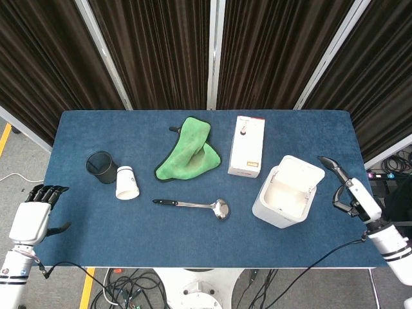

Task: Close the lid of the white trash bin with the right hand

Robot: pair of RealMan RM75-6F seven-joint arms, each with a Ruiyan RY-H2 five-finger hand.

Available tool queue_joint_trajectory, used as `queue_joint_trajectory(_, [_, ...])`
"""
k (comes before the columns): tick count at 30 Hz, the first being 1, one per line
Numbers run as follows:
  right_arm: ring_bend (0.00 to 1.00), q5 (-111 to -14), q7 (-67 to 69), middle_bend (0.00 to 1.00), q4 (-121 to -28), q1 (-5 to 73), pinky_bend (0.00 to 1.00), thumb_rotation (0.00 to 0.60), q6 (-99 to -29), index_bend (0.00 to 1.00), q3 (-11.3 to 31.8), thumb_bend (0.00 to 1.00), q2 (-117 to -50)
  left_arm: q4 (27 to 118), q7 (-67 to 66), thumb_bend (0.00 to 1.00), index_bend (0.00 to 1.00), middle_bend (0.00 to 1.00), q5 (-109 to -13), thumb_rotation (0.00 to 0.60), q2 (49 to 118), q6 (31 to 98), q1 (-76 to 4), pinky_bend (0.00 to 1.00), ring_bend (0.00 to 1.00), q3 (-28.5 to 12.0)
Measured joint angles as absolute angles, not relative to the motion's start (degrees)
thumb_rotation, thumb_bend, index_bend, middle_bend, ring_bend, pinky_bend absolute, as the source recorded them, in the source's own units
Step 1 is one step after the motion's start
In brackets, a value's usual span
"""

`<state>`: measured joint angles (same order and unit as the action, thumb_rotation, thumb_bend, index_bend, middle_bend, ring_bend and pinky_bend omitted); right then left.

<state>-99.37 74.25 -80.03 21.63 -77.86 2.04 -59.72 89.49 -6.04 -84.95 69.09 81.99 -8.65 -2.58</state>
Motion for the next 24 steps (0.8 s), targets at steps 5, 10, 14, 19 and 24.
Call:
queue_joint_trajectory(5, [0.0, -102.78, 77.34, 0.05, -77.5, 22.78, 0.0, 0.55, -80.63, 0.0, 0.13, 1.0, -60.71, 89.75, -6.3, 0.0, 0.22, 0.23, -84.98, 0.6, 69.04, 82.02, -8.71, 0.14, 0.16, -2.61])
queue_joint_trajectory(10, [0.0, -103.95, 76.22, 0.05, -77.51, 23.19, 0.0, 0.551, -81.6, 0.0, -0.99, 1.0, -60.97, 89.96, -6.48, 0.0, 0.22, 0.23, -84.83, 0.6, 68.93, 82.05, -8.55, 0.14, 0.16, -2.47])
queue_joint_trajectory(14, [0.0, -105.03, 73.43, 0.05, -78.23, 23.3, 0.0, 0.552, -82.2, 0.0, -1.96, 1.0, -60.74, 89.94, -6.43, 0.0, 0.22, 0.23, -84.87, 0.6, 68.93, 82.16, -8.44, 0.14, 0.16, -2.38])
queue_joint_trajectory(19, [0.0, -106.82, 69.57, 0.07, -80.0, 23.46, 0.0, 0.552, -82.82, 0.0, -3.42, 1.0, -60.01, 90.08, -6.4, 0.0, 0.22, 0.23, -85.02, 0.6, 68.89, 82.23, -8.4, 0.14, 0.16, -2.29])
queue_joint_trajectory(24, [0.0, -109.68, 66.54, 0.07, -82.07, 24.19, 0.0, 0.55, -82.61, 0.0, -5.74, 1.0, -59.05, 90.46, -6.44, 0.0, 0.22, 0.23, -85.01, 0.6, 68.73, 82.28, -8.29, 0.14, 0.16, -2.19])
